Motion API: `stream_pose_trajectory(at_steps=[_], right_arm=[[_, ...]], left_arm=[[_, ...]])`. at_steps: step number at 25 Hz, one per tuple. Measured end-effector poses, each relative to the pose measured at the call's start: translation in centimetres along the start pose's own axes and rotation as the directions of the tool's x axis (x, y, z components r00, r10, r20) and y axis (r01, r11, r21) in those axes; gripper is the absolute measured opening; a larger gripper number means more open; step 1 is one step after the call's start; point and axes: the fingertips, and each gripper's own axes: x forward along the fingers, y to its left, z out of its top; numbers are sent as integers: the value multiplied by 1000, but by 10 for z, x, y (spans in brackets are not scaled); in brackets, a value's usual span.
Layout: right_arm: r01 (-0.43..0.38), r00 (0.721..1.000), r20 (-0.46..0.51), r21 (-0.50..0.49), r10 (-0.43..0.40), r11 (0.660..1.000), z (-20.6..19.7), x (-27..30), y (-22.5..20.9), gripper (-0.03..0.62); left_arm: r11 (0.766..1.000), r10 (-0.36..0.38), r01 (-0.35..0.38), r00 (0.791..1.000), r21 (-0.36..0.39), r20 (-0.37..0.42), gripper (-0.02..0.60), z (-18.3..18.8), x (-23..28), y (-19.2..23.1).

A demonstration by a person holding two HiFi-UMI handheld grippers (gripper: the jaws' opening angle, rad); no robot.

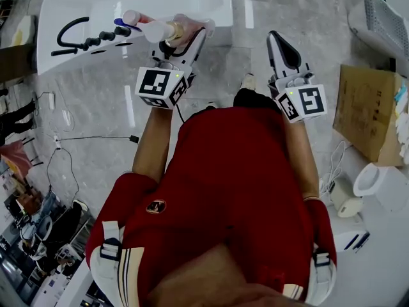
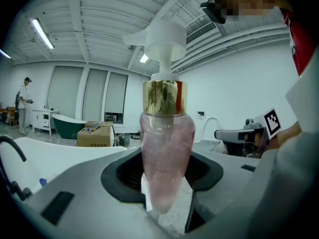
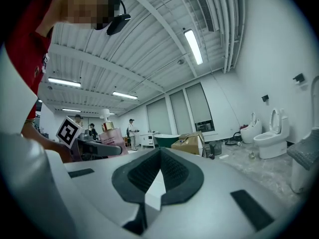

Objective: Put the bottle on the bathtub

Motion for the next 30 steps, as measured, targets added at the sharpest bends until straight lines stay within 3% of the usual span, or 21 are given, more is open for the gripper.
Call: stream_pose_trajectory(at_steps=[15, 30], right_arm=[[-41, 999, -18, 34, 42, 999, 3, 1, -81, -6], [41, 996, -82, 42, -37, 998, -12, 27, -89, -6]], left_arm=[[996, 85, -86, 991, -4, -103, 224, -34, 95, -12], [1000, 16, -16, 977, 2, -210, 224, -80, 151, 18]])
